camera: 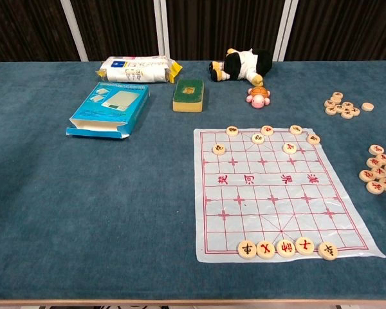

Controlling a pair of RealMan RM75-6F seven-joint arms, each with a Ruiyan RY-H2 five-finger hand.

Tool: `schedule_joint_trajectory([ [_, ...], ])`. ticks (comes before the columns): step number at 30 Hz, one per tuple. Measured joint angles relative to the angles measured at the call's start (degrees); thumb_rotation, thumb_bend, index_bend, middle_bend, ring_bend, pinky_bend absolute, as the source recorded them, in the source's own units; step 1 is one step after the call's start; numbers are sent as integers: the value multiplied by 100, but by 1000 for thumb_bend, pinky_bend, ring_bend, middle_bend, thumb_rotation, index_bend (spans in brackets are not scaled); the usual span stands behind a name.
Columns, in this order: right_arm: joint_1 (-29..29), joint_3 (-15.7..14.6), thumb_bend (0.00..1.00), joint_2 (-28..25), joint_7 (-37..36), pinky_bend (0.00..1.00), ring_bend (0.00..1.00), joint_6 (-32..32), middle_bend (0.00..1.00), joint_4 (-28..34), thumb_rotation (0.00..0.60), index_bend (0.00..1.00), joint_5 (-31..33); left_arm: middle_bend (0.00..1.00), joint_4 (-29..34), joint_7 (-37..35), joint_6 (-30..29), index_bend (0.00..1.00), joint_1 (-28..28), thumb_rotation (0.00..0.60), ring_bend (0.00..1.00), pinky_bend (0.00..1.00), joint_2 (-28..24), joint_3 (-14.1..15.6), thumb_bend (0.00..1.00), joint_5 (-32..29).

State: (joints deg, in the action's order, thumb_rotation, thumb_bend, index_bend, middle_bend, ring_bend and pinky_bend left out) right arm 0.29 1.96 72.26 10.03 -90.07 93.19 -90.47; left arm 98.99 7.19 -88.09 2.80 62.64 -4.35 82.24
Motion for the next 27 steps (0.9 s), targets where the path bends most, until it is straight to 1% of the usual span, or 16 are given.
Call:
schedule_joint_trajectory([
  [16, 17, -24, 312, -20, -88, 0, 0, 61, 0, 19, 600, 0, 0, 0, 13, -46, -12, 0, -8, 600, 0, 46, -19, 6, 9, 22],
  [27, 74, -179, 313, -44, -96, 0, 0, 216, 0, 155, 600, 0, -185, 0, 5, -25, -89, 0, -21, 600, 0, 46, 4, 16, 9, 116],
])
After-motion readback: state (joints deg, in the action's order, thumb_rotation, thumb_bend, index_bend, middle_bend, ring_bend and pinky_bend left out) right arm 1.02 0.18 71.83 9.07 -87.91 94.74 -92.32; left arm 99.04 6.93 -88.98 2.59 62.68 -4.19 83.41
